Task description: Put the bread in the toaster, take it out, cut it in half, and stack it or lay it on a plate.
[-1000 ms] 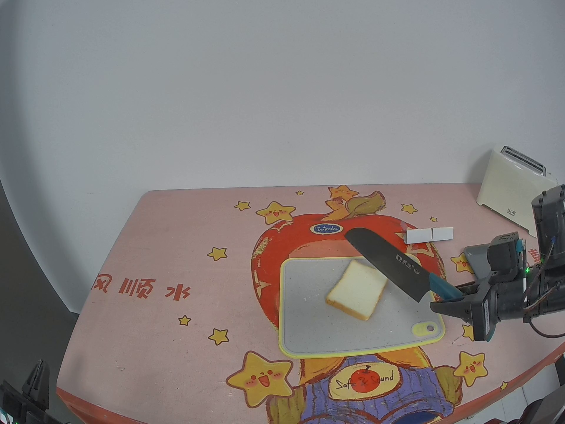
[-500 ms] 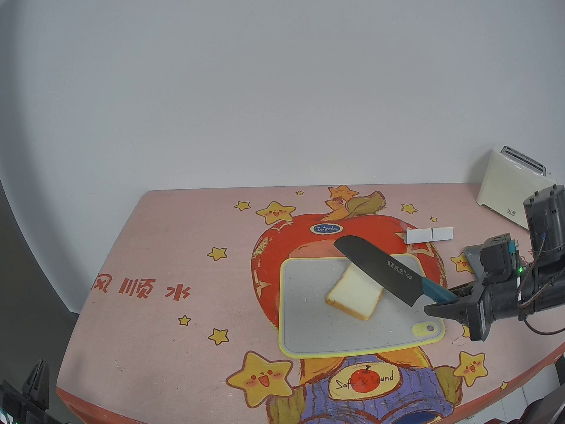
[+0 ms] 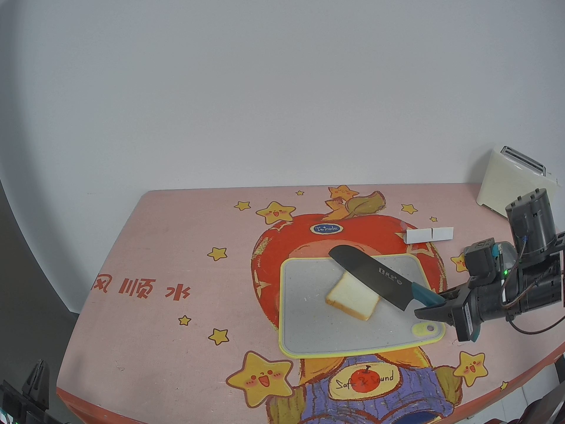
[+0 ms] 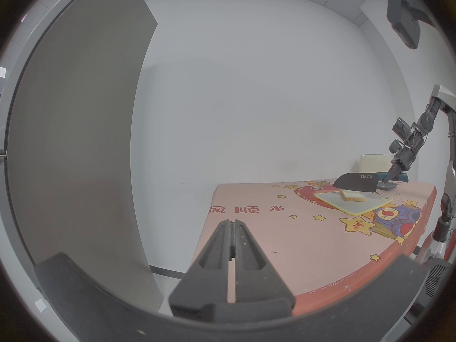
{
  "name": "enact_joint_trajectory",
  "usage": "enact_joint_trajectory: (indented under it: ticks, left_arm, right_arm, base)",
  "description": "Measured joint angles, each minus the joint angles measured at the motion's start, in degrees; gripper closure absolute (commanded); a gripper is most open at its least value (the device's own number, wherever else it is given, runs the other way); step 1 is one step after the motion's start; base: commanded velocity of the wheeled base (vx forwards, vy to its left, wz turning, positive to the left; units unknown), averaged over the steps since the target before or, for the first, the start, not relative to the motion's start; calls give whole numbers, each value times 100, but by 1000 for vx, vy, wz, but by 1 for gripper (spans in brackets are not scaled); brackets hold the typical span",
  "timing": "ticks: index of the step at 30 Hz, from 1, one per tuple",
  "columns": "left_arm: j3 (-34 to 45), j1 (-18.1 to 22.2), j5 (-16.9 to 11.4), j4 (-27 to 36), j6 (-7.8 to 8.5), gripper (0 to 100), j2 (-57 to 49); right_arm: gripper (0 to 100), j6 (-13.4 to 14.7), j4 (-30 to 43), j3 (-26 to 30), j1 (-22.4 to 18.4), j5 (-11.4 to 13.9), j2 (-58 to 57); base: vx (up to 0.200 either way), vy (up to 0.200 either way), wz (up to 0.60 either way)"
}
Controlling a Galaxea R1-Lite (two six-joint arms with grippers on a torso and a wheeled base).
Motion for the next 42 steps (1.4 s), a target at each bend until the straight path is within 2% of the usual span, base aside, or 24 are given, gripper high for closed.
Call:
enact_joint_trajectory:
  ticks: [18,23,29,33,39,42]
  left_arm:
    - [0,0,49,-9,-26,100,0]
    - [0,5,51,-44,-122,100,0]
    - [-201,6,-32,-989,-305,100,17]
    - [-951,22,-251,-1360,-382,100,232]
    - [-2417,37,-933,-1699,-399,100,1302]
    - [-2787,44,-1269,-1941,-393,100,1993]
  right_arm:
    - [100,-88,-108,28,-28,0,223]
    - [100,-90,-104,44,-23,-2,251]
    - [100,-90,-100,55,-15,-6,278]
    - [100,-90,-98,57,-9,-9,276]
    - [100,-88,-98,52,2,-11,254]
    - [100,-88,-98,50,2,-13,245]
  base:
    - [0,0,0]
    - [0,0,0]
    - [0,0,0]
    - [0,0,0]
    - [0,0,0]
    - [0,0,0]
